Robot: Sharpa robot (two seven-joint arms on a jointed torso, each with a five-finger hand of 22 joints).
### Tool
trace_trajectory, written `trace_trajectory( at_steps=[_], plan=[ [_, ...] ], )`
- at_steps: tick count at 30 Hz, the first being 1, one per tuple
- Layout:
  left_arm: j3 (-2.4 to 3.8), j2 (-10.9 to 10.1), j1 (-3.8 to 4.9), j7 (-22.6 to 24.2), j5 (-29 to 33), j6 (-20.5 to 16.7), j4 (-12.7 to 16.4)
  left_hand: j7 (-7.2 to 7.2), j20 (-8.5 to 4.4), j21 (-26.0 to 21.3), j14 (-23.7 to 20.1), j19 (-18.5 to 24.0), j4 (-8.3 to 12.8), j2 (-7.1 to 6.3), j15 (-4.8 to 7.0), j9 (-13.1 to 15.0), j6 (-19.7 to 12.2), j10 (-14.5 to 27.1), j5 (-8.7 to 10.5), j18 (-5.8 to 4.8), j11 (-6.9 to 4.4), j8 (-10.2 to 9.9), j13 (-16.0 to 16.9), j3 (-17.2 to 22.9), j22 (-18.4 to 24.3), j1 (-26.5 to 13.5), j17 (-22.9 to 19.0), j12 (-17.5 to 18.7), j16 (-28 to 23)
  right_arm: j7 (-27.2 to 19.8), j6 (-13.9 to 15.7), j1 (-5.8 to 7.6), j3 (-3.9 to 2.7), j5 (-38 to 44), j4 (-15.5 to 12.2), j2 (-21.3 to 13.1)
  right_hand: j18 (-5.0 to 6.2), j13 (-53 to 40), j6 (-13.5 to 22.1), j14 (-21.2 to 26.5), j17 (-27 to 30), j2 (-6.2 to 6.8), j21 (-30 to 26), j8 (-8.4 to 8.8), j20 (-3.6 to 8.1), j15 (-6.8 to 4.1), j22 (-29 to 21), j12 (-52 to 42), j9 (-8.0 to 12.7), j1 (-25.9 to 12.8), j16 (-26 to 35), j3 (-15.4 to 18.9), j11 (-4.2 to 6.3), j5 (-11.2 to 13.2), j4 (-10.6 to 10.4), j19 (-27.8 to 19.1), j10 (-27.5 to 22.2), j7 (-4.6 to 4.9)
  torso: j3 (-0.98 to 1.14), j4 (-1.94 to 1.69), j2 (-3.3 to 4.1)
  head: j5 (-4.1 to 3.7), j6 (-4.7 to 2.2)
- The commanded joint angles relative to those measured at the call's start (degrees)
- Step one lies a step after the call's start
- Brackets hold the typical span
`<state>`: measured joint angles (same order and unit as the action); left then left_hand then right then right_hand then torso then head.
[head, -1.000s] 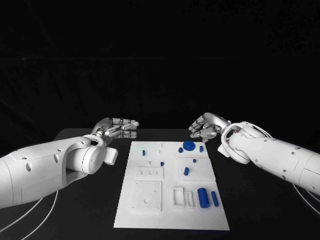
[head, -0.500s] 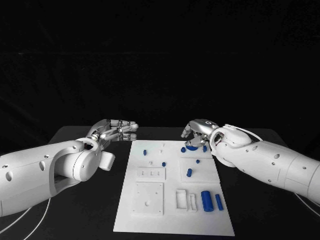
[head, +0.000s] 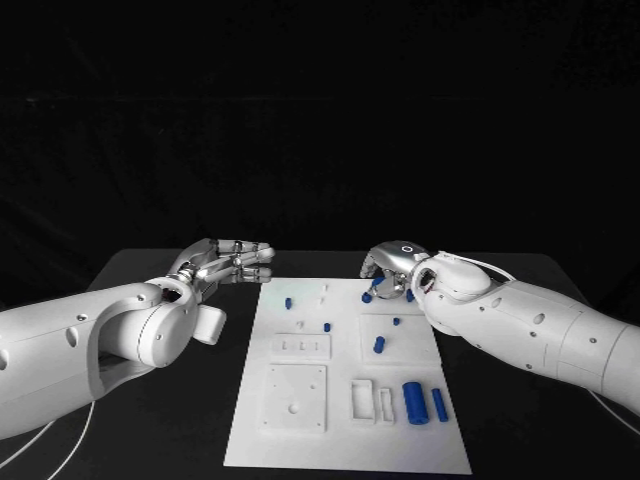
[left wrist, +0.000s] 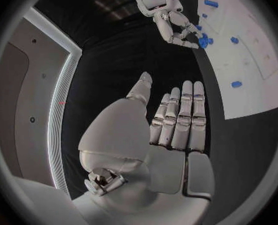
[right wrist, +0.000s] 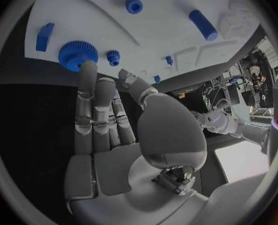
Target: Assemble the parts on the task board
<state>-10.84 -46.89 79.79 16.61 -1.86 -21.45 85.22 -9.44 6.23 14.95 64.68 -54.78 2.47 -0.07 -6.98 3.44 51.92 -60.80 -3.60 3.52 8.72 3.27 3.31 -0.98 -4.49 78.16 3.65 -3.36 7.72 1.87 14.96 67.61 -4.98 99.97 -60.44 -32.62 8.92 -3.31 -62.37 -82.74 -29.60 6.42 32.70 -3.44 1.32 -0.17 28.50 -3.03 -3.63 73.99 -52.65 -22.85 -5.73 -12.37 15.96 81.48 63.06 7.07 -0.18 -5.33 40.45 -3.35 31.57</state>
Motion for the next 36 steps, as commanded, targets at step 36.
trace_trajectory(
  at_steps=[36],
  plan=[
    [0.26, -0.05, 0.40, -0.04, -0.53, 0.41, 0.02, -0.26, 0.14, 0.48, -0.24, 0.44, -0.45, -1.02, -0.24, -0.03, -1.35, 1.32, -0.33, 0.08, 0.15, 0.12, 0.08, 1.10, 0.11, -0.07, 0.08, -0.20, 0.16, 2.52, -5.54, -0.05, 0.30, 4.56, 0.75, 0.98, 0.27, -0.02, -3.12, 0.66, 1.10, 0.01, -0.24, -0.15, 0.75, -0.70, 8.79, -0.21, -0.11, -1.14, -1.63, -11.80, 1.13, 4.65, -0.15, 0.30, 4.68, -0.41, -0.48, -0.96, 2.61, -0.94, -1.01]
  ],
)
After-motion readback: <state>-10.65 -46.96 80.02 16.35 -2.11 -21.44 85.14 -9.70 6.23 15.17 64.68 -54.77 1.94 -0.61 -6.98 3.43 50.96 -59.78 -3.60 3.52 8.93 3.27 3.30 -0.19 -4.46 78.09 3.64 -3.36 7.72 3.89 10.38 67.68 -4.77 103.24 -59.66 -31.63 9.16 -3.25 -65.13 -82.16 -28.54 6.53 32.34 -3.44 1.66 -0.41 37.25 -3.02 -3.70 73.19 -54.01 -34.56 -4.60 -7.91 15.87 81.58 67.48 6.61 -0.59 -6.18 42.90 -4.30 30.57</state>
